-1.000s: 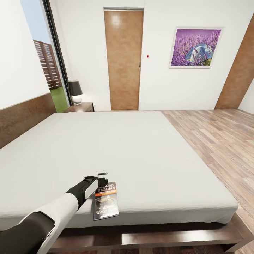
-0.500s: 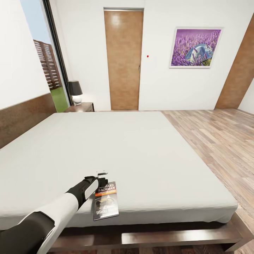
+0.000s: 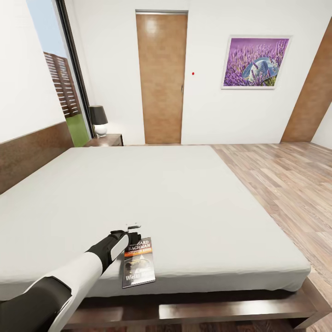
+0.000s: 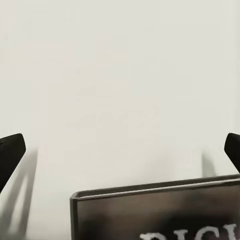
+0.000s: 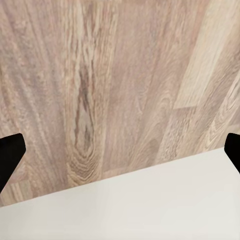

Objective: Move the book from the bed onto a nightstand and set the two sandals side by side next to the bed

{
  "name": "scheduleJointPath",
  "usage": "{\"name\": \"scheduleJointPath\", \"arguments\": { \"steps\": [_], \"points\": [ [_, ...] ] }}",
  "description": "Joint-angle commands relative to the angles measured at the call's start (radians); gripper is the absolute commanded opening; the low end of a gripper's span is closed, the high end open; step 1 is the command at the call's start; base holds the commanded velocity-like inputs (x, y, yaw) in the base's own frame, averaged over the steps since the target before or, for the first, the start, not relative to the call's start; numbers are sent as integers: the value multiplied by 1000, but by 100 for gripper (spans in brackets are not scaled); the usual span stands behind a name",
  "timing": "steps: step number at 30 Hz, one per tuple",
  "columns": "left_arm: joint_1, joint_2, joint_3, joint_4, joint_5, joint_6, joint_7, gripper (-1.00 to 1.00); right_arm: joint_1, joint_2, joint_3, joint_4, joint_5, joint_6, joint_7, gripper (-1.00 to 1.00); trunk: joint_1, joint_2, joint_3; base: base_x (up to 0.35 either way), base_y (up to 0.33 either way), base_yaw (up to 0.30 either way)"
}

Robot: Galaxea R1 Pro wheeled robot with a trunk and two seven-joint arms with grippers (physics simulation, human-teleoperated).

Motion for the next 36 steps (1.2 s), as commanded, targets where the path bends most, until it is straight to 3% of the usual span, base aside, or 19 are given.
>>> {"name": "scheduleJointPath", "arguments": {
  "steps": [1,21,36],
  "points": [
    [0,1,-9,-2,12,3,8,100,-1,0,-9,2,10,-6,-3,100,0,0,-1,0,0,0],
    [-11,1,-12,-23,11,-5,22,100,-1,0,-9,2,11,-6,-3,100,0,0,-1,0,0,0],
    [-104,19,-11,-80,10,-15,80,100,-1,9,0,-1,13,-6,-2,100,0,0,-1,0,0,0]
  ]
}}
